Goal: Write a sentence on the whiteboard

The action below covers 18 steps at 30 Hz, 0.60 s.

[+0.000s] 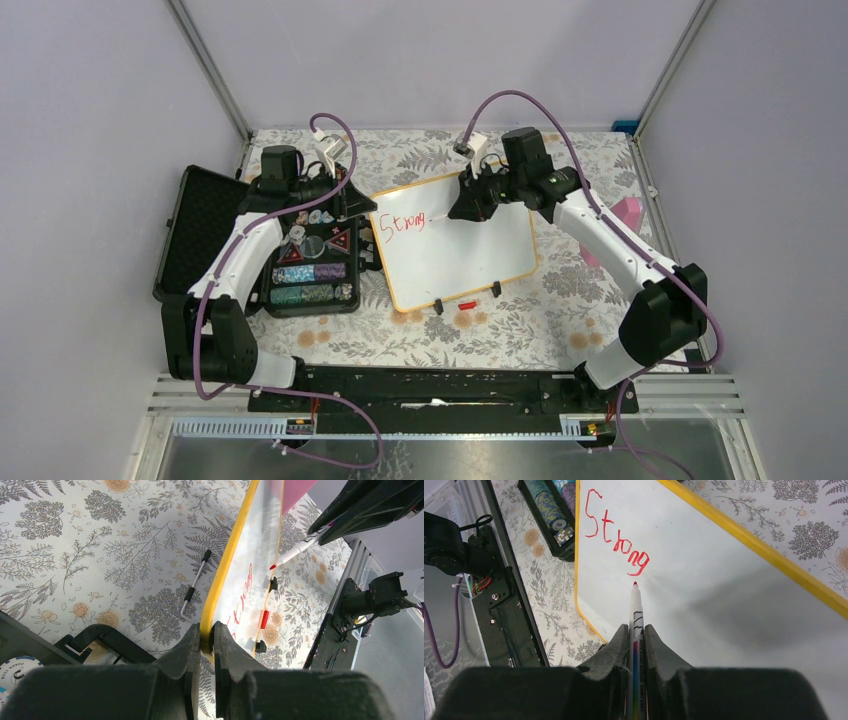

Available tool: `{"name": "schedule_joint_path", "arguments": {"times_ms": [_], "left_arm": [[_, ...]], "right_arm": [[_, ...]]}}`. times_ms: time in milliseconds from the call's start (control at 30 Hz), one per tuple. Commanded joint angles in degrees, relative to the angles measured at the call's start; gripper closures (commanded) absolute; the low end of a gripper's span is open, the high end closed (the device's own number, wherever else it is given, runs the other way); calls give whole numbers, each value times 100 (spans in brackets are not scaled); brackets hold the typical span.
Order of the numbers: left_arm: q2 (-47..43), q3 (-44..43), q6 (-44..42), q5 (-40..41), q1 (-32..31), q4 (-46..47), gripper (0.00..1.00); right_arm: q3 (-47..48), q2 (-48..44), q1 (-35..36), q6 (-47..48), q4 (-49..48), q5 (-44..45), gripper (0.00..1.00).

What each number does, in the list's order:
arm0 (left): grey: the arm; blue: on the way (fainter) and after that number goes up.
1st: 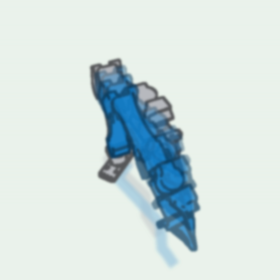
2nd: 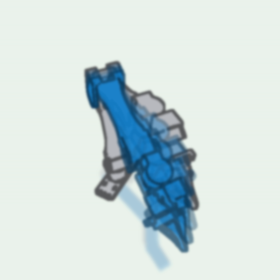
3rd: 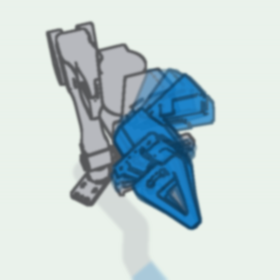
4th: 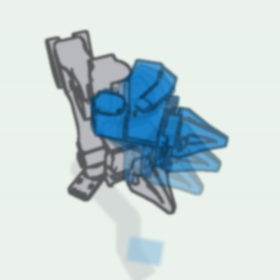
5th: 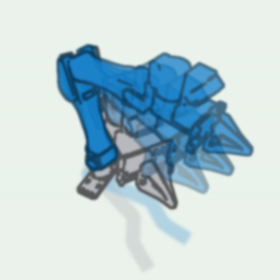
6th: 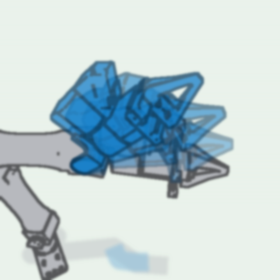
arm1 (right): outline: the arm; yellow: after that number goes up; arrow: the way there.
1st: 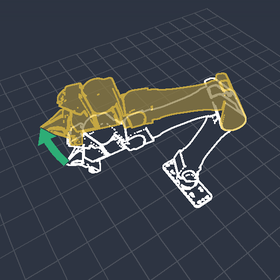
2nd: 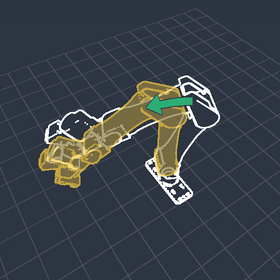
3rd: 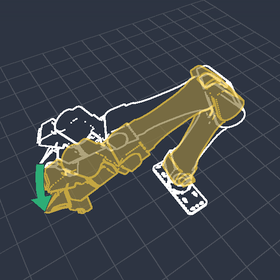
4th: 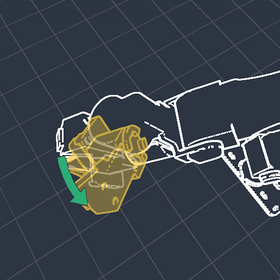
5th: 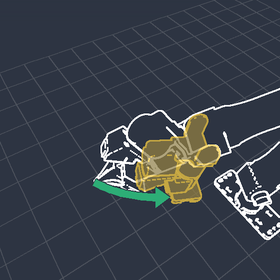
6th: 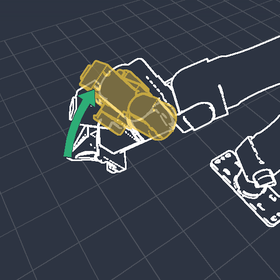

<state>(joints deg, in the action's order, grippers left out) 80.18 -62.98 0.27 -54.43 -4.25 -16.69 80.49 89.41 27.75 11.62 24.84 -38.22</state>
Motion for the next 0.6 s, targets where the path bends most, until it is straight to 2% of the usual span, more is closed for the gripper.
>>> {"name": "schedule_joint_path", "arguments": {"times_ms": [0, 567], "left_arm": [[-97, 75, -263, 100, -137, -118, 100], [-82, 75, -273, 89, -140, -109, 100]], "right_arm": [[135, -162, -6, 162, -57, -55, 100], [301, 124, 10, 58, -278, 129, 100]]}}
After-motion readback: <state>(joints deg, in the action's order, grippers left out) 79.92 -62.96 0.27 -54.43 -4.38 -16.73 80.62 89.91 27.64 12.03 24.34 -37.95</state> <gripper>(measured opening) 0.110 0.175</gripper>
